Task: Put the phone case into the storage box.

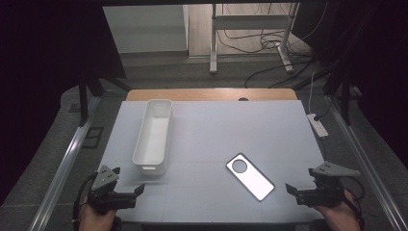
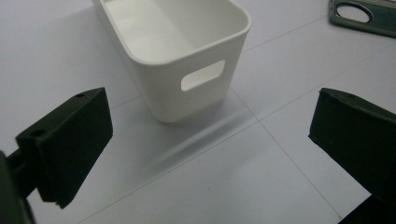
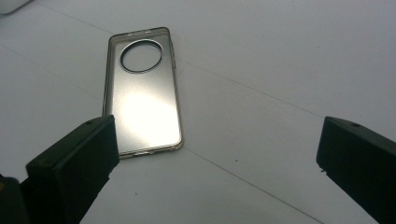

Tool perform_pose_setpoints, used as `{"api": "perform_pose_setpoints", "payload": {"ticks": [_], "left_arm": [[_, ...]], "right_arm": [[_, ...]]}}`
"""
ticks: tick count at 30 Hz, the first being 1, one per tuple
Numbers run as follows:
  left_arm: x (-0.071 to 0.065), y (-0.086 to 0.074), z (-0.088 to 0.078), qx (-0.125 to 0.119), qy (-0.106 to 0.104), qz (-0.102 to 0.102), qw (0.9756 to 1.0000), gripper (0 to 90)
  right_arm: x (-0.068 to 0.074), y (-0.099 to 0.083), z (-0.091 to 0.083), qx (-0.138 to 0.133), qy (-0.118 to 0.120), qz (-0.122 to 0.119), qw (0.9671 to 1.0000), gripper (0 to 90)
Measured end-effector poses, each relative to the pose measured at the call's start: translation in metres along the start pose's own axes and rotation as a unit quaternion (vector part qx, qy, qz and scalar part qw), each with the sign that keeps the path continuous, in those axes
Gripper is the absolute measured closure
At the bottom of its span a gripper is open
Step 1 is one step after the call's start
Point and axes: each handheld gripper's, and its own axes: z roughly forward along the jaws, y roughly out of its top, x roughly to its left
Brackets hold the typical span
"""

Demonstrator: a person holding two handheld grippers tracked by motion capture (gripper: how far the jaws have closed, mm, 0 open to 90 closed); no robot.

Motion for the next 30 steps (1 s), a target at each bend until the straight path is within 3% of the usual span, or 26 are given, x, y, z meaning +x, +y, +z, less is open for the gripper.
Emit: {"api": "perform_pose_setpoints", "payload": {"ticks": [7, 30], "left_arm": [[0.0009, 0.0005, 0.0008, 0.003, -0.010, 0.001, 0.9999, 0.3], [-0.0005, 0.0012, 0.0020, 0.010, -0.011, 0.010, 0.9998, 0.3]], "right_arm": [[0.0000, 0.0009, 0.0025, 0.011, 0.005, -0.002, 0.9999, 0.0], [0.0015, 0.0038, 0.0069, 0.029, 0.019, -0.008, 0.9994, 0.0]]}}
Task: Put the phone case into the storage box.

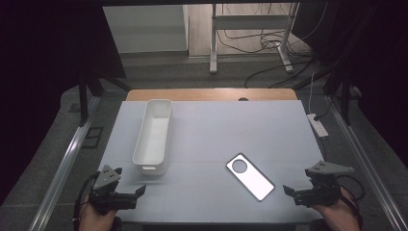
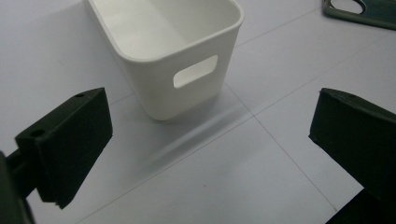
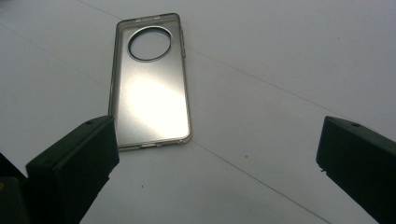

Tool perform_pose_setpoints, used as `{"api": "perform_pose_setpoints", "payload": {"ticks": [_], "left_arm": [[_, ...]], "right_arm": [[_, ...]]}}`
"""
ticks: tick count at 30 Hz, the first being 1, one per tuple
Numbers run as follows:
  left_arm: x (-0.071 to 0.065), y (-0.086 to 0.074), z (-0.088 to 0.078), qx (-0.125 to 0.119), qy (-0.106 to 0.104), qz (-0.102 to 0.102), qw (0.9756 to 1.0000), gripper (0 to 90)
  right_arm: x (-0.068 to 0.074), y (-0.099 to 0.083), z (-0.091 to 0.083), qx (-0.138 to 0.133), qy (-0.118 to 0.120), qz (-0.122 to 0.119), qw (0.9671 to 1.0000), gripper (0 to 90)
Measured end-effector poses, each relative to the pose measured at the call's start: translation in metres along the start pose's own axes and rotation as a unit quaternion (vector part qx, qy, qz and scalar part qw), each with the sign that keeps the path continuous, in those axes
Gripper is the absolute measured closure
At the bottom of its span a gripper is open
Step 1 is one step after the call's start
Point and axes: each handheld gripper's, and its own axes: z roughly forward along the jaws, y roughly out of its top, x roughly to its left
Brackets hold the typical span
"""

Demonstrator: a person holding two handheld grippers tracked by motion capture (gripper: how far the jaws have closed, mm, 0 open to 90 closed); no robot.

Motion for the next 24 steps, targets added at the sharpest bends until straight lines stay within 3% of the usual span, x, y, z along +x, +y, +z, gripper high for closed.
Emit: {"api": "perform_pose_setpoints", "payload": {"ticks": [11, 24], "left_arm": [[0.000, 0.000, 0.000, 0.001, 0.000, 0.002, 1.0000, 0.2], [0.000, 0.000, 0.000, 0.002, -0.001, 0.001, 1.0000, 0.3]], "right_arm": [[0.000, 0.008, 0.005, -0.008, 0.006, -0.007, 0.9999, 0.0], [0.002, 0.017, 0.012, 0.005, 0.019, -0.021, 0.9996, 0.0]]}}
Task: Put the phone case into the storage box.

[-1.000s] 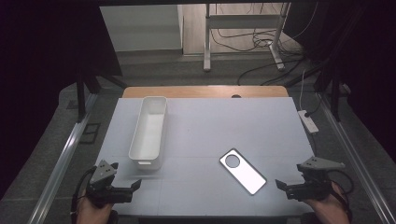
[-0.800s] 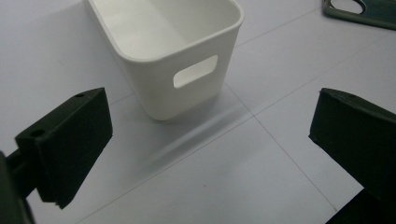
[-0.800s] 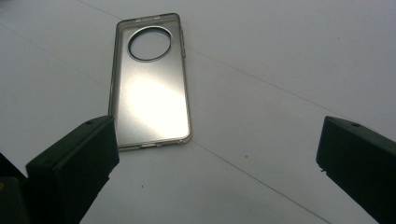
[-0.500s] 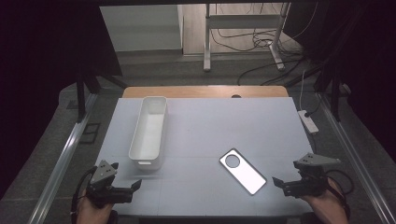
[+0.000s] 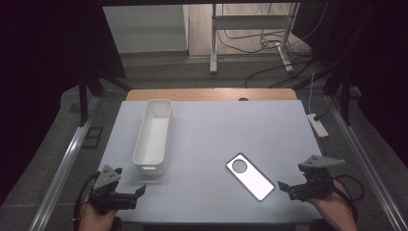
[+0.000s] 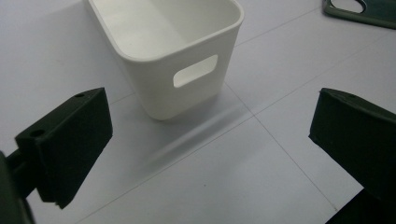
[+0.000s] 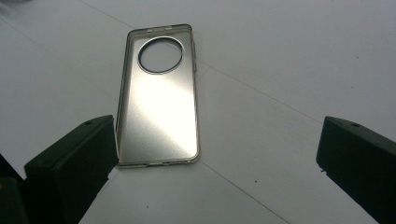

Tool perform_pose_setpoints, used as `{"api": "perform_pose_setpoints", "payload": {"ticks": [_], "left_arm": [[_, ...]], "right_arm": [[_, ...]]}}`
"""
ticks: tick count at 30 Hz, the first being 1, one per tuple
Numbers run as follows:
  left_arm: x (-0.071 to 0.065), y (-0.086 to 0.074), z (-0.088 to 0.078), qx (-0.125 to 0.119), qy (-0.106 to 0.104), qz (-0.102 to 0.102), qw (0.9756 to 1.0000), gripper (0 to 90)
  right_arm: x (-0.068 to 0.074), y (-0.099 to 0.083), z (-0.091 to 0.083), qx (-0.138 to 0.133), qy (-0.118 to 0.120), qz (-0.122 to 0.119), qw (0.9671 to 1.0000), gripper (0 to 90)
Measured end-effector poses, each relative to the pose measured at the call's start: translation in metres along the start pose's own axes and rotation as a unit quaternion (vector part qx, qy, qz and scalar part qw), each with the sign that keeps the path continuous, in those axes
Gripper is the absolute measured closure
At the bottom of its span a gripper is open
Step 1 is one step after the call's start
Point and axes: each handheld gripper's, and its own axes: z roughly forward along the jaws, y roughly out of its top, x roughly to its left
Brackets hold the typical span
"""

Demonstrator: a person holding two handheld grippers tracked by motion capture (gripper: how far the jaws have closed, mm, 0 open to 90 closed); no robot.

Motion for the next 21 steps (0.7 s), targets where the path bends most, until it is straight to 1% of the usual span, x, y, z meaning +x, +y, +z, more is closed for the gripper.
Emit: {"api": "perform_pose_setpoints", "payload": {"ticks": [10, 13, 17, 21], "left_arm": [[0.000, 0.000, 0.000, 0.000, 0.000, -0.001, 1.0000, 0.3], [0.001, 0.000, 0.000, -0.002, 0.000, -0.005, 1.0000, 0.0], [0.002, -0.001, -0.001, -0.004, 0.000, -0.012, 0.9999, 0.0], [0.002, -0.001, -0.001, -0.005, -0.001, -0.012, 0.9999, 0.0]], "right_arm": [[0.001, 0.008, 0.007, 0.008, 0.007, -0.006, 0.9999, 0.0], [0.001, 0.011, 0.010, 0.007, 0.009, -0.008, 0.9999, 0.0], [0.002, 0.014, 0.014, 0.013, 0.012, -0.010, 0.9998, 0.0], [0.001, 0.017, 0.018, 0.017, 0.018, -0.011, 0.9996, 0.0]]}}
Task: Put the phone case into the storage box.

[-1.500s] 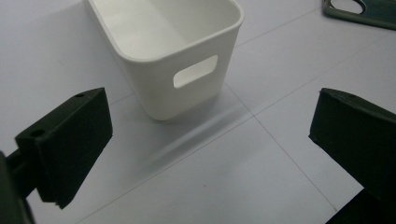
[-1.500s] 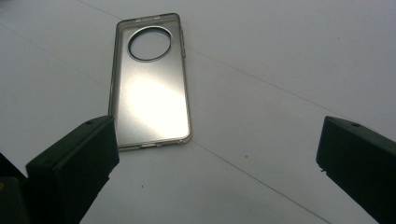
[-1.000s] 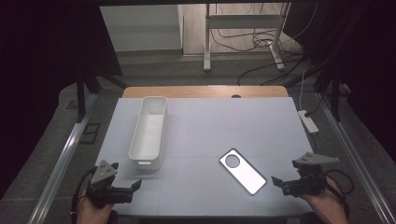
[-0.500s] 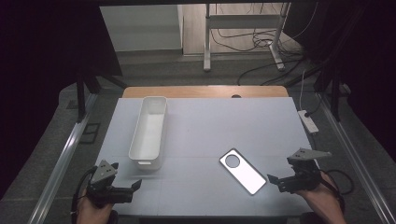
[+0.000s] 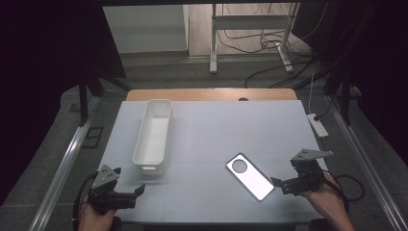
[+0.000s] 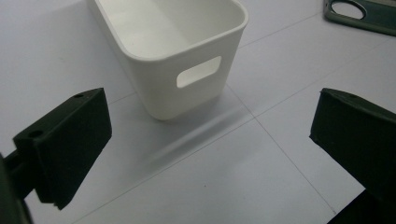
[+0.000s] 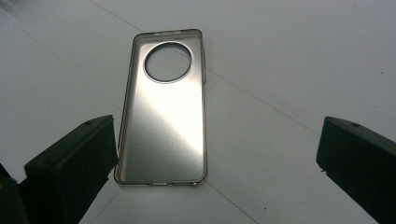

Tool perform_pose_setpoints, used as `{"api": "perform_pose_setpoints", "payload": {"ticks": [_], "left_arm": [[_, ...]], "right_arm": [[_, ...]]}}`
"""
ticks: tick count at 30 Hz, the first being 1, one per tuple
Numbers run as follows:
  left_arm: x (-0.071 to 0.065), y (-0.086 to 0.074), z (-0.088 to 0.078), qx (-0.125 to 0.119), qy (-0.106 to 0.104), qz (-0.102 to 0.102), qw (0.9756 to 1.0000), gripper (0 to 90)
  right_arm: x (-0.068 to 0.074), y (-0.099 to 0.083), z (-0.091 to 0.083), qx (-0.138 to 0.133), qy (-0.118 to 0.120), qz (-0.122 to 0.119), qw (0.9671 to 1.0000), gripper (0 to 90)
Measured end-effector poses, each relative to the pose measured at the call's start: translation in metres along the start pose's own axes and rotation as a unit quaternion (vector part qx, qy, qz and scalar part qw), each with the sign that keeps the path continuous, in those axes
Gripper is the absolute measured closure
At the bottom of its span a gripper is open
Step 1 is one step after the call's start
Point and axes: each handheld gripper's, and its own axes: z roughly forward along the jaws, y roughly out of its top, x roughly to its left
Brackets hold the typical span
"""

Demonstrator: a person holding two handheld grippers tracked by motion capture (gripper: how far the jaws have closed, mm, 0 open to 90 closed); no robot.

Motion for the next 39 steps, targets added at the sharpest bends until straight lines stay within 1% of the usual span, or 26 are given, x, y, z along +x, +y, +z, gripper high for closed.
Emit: {"api": "perform_pose_setpoints", "payload": {"ticks": [10, 15, 20, 24, 31, 39], "left_arm": [[0.000, 0.000, 0.000, 0.003, -0.002, 0.003, 1.0000, 0.0], [0.000, 0.000, 0.001, 0.004, -0.003, 0.004, 1.0000, 0.0], [0.000, 0.000, 0.001, 0.004, -0.003, 0.004, 1.0000, 0.0], [0.000, 0.001, 0.001, 0.006, -0.004, 0.003, 1.0000, 0.0], [0.000, 0.001, 0.001, 0.006, -0.004, 0.004, 1.0000, 0.0], [0.000, 0.001, 0.001, 0.007, -0.004, 0.005, 1.0000, 0.0]], "right_arm": [[0.000, 0.007, 0.012, 0.009, 0.009, -0.004, 0.9999, 0.0], [0.003, 0.014, 0.022, 0.017, 0.018, 0.000, 0.9997, 0.0], [0.007, 0.021, 0.031, 0.022, 0.020, -0.008, 0.9995, 0.0], [0.010, 0.025, 0.038, 0.031, 0.018, -0.016, 0.9992, 0.0], [0.013, 0.034, 0.052, 0.043, 0.018, -0.016, 0.9988, 0.0], [0.017, 0.044, 0.063, 0.053, 0.010, -0.017, 0.9984, 0.0]]}}
